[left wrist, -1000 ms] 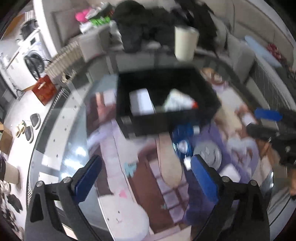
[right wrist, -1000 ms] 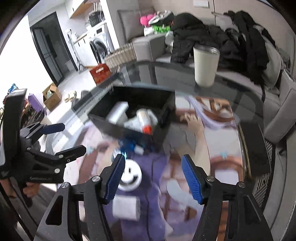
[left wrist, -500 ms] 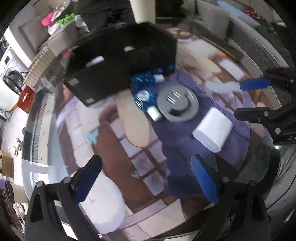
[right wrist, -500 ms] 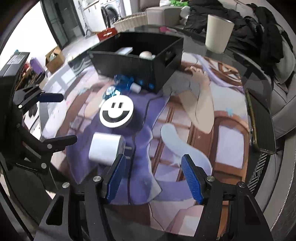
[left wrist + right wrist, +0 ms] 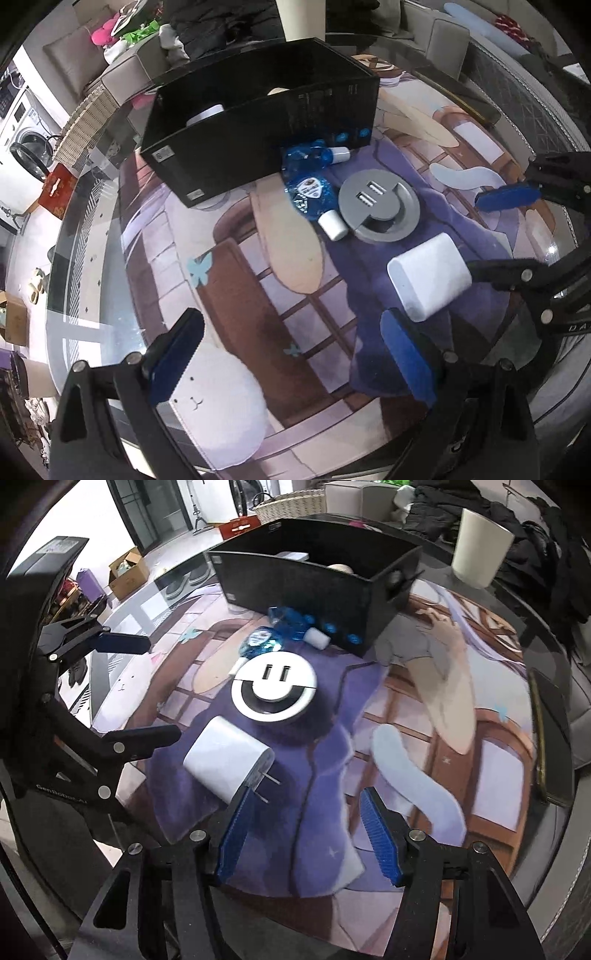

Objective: Organize rigid objects
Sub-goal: 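Withdraw both open grippers from the box back over the table, then move the left gripper to the white cube charger while the right approaches the grey round hub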

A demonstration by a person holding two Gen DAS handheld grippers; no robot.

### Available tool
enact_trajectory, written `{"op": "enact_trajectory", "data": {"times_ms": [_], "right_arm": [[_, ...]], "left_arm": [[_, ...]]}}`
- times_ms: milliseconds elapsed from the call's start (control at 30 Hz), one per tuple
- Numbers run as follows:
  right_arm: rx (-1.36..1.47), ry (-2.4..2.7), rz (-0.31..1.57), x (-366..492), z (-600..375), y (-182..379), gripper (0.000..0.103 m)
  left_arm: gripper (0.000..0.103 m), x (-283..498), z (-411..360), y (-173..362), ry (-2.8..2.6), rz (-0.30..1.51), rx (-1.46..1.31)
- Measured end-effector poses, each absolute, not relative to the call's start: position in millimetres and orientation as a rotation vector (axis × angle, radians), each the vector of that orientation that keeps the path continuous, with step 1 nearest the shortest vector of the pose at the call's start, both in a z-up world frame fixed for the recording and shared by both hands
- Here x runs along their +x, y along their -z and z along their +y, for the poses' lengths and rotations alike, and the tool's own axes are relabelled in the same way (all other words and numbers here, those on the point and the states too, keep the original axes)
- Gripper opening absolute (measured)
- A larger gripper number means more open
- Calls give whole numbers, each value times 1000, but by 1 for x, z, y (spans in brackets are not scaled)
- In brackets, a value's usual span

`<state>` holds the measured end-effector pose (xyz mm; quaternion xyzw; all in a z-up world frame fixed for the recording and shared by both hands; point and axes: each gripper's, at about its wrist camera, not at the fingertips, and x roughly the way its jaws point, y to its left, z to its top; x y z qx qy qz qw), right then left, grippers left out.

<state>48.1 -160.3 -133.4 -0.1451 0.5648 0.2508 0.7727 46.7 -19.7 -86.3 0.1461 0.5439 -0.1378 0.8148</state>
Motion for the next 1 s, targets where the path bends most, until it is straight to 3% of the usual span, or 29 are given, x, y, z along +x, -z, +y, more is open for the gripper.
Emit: {"op": "enact_trajectory", "data": {"times_ms": [267, 467, 567, 800, 1000], "right_arm": [[-305, -596, 1256, 48, -133, 139, 61], [-301, -648, 1286, 44, -110, 144, 52], [-297, -685, 1290, 43, -97, 144, 42], [-261, -743, 1298, 41, -75, 143, 40], [-221, -645, 1185, 53, -94, 117, 42]], "left_arm": [[96, 44, 6, 86, 270, 1170, 302], [96, 41, 28, 88, 239, 1180, 276], [96, 40, 37, 88, 225, 1184, 258], [96, 35, 49, 80, 216, 1162, 218], [97, 37, 35, 74, 236, 1151, 202]]}}
